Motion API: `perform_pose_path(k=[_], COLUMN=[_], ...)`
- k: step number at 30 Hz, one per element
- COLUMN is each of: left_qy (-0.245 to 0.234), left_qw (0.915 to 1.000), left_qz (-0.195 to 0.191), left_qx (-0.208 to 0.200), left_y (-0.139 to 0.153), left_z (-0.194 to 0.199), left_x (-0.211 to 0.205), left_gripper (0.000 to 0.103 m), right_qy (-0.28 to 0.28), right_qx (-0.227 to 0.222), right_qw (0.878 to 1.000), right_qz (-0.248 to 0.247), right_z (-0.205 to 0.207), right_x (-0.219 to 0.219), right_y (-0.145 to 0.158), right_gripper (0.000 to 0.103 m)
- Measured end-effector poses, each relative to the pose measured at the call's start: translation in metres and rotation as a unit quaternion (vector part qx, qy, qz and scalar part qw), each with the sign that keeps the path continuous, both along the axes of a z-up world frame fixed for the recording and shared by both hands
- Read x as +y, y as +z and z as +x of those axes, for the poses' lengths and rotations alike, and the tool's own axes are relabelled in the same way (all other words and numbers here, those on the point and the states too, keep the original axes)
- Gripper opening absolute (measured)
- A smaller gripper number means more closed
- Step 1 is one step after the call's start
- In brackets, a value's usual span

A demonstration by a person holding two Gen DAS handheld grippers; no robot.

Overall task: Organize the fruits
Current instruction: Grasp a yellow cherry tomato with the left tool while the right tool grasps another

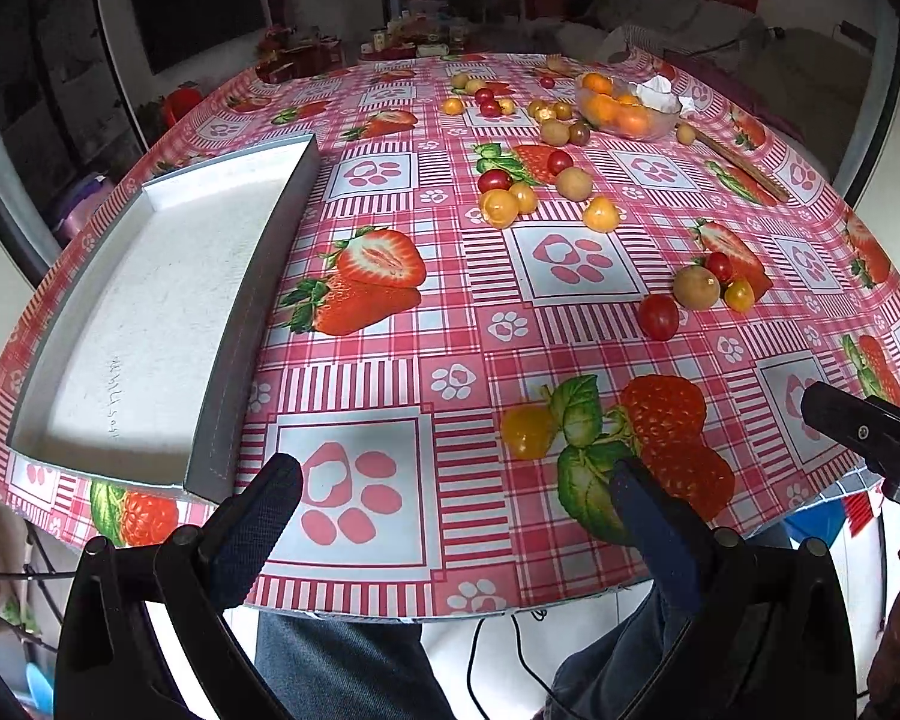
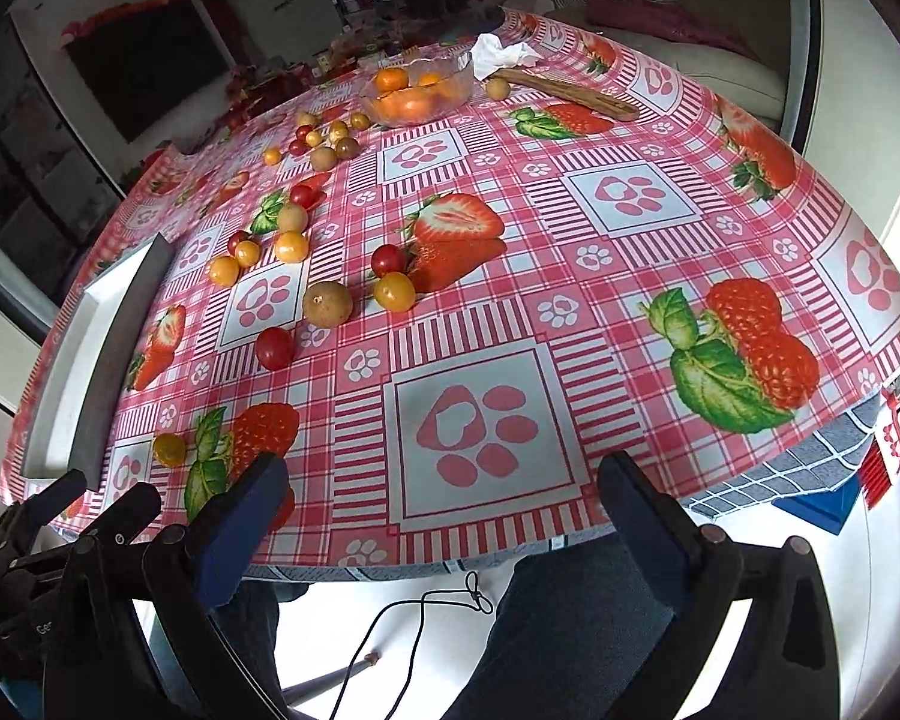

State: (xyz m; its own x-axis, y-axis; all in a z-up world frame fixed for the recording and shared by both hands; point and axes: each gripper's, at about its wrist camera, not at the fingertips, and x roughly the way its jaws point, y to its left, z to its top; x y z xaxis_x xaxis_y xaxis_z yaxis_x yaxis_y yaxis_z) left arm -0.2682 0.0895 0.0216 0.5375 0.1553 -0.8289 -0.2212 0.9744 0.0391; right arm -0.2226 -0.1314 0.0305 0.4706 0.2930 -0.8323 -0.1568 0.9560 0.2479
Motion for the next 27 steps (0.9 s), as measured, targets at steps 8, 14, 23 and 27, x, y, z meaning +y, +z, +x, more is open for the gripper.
perform_pose_path(k=[8,14,23,27], left_qy=[0.000,-0.005,-0.034,-0.022], left_qw=[0.9997,0.9996,0.9981,0.9925], left_qz=[-0.008,-0.023,-0.052,-0.120], left_qx=[0.022,0.015,0.000,-0.003], left_y=[-0.017,-0.015,-0.010,-0.007], left_z=[0.026,0.027,0.025,0.021], left_x=[0.004,-0.002,-0.011,0.009], left_gripper=[0.089,0.073,0.022,0.022], right_qy=[0.045,0.070,0.087,0.079], right_qx=[-0.002,-0.004,-0.021,0.000], right_qw=[0.997,0.994,0.991,0.995], right_qz=[-0.058,-0.089,-0.102,-0.061], right_z=[0.055,0.073,0.075,0.072], right_x=[0.025,0.041,0.052,0.043], right_y=[-0.005,-0.015,-0.014,-0.009], right_gripper=[0.093,0.076,0.020,0.020])
